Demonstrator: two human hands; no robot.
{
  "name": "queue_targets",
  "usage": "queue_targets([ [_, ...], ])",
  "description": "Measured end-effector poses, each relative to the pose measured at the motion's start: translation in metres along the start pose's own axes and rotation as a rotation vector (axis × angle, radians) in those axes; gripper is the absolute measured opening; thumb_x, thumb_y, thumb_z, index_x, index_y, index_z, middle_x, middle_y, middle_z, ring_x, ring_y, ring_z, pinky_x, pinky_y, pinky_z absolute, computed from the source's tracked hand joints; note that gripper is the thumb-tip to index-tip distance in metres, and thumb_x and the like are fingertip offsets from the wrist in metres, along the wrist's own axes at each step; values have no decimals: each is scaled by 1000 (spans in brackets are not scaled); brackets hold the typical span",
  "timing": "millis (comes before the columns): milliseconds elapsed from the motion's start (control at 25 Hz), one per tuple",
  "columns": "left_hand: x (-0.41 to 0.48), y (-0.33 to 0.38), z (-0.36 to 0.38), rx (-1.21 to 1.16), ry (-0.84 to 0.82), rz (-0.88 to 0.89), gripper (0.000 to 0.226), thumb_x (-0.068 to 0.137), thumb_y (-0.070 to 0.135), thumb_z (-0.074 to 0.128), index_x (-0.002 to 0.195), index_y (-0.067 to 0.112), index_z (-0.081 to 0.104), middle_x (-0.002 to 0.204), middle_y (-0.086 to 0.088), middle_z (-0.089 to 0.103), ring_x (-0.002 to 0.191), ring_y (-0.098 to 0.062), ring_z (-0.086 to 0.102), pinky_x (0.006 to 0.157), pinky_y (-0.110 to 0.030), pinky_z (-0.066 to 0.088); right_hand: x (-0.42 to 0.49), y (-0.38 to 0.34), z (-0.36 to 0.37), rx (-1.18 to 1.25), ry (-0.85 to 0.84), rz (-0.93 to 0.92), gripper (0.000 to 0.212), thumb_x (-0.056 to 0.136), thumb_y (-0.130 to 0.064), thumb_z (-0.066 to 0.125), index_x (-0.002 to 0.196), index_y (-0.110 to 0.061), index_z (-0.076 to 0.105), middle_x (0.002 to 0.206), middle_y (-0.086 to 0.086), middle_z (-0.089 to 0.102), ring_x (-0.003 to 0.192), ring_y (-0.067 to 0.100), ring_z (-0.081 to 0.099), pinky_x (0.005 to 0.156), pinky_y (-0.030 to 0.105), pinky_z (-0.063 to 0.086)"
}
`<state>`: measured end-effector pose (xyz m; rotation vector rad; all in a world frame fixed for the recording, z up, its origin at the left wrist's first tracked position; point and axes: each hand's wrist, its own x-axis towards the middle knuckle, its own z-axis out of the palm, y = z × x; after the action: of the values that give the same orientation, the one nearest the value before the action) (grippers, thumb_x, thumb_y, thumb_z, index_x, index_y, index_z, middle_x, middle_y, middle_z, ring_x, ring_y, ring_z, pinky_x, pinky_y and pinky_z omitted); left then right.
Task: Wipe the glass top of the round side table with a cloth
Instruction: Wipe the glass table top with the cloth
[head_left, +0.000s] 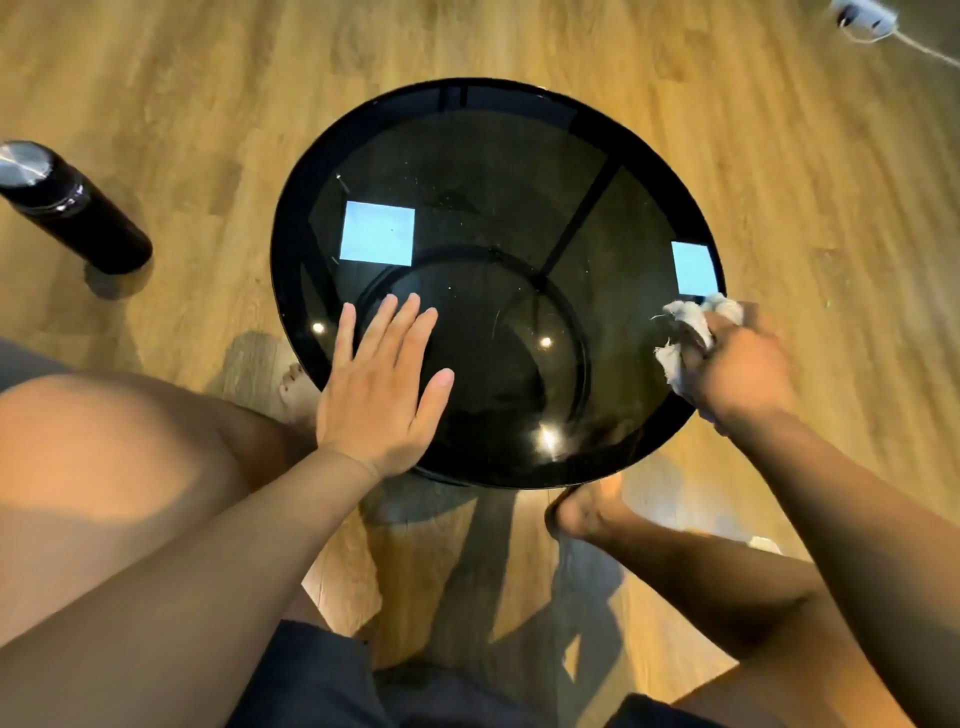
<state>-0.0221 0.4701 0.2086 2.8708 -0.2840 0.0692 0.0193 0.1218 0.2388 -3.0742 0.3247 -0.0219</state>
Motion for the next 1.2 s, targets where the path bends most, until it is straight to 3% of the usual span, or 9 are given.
queue_targets([
  [120,-1,1,-1,-25,3,6,62,98,51,23,150,16,32,159,-6,32,150,-25,23,122,-53,7,-33,-48,2,29,36,5,41,85,-28,56,124,-17,61,133,19,51,108,45,50,92,43,47],
  [240,1,1,-1,-17,2,14,62,98,50,27,149,16,34,158,-6,34,149,-25,25,122,-53,8,-96,-124,2,124,79,-234,39,79,-20,62,118,-15,64,126,18,54,95,32,45,76,38,48],
  [320,0,0,0,9,-3,17,62,98,49,27,149,13,34,158,-8,34,149,-26,25,122,-53,8,-133,-165,2,198,-100,-391,47,82,-25,63,128,-19,55,135,11,44,102,27,42,75,34,48],
  [480,-2,1,1,13,-13,13,62,98,48,26,149,13,32,158,-9,33,149,-26,23,122,-54,8,-107,-129,7,231,-207,-805,35,85,-29,56,118,-17,61,119,15,56,91,31,53,70,41,50],
  [560,-2,1,1,12,-9,-3,63,98,50,24,150,14,31,159,-8,32,150,-26,22,122,-54,7,-59,-70,6,160,-107,-779,29,83,-32,47,101,-15,62,98,21,54,78,31,54,59,40,47],
  [680,0,0,1,22,-10,-4,63,98,50,27,150,16,31,160,-7,30,150,-25,20,122,-53,6,16,-2,-1,-57,6,-226,54,84,-50,37,117,-16,64,128,17,53,109,41,53,85,42,50],
  [800,1,-1,1,5,-17,-9,62,98,50,28,150,17,31,160,-5,30,150,-24,20,122,-53,6,31,-15,-3,-15,18,-10,48,85,-44,40,119,-20,64,130,16,57,120,38,51,95,37,45],
  [960,1,0,-1,-33,-14,14,63,98,50,21,151,17,31,160,-5,30,150,-24,21,122,-54,8,-41,-102,6,236,133,-205,35,78,-14,62,112,-19,68,113,18,63,100,36,57,83,37,50],
  [1200,0,-2,-6,-58,41,-2,61,100,44,12,151,15,29,161,-9,27,152,-25,13,120,-56,-6,-103,-159,7,360,-99,-667,31,88,-32,58,114,-19,67,122,8,59,106,26,55,88,39,50],
])
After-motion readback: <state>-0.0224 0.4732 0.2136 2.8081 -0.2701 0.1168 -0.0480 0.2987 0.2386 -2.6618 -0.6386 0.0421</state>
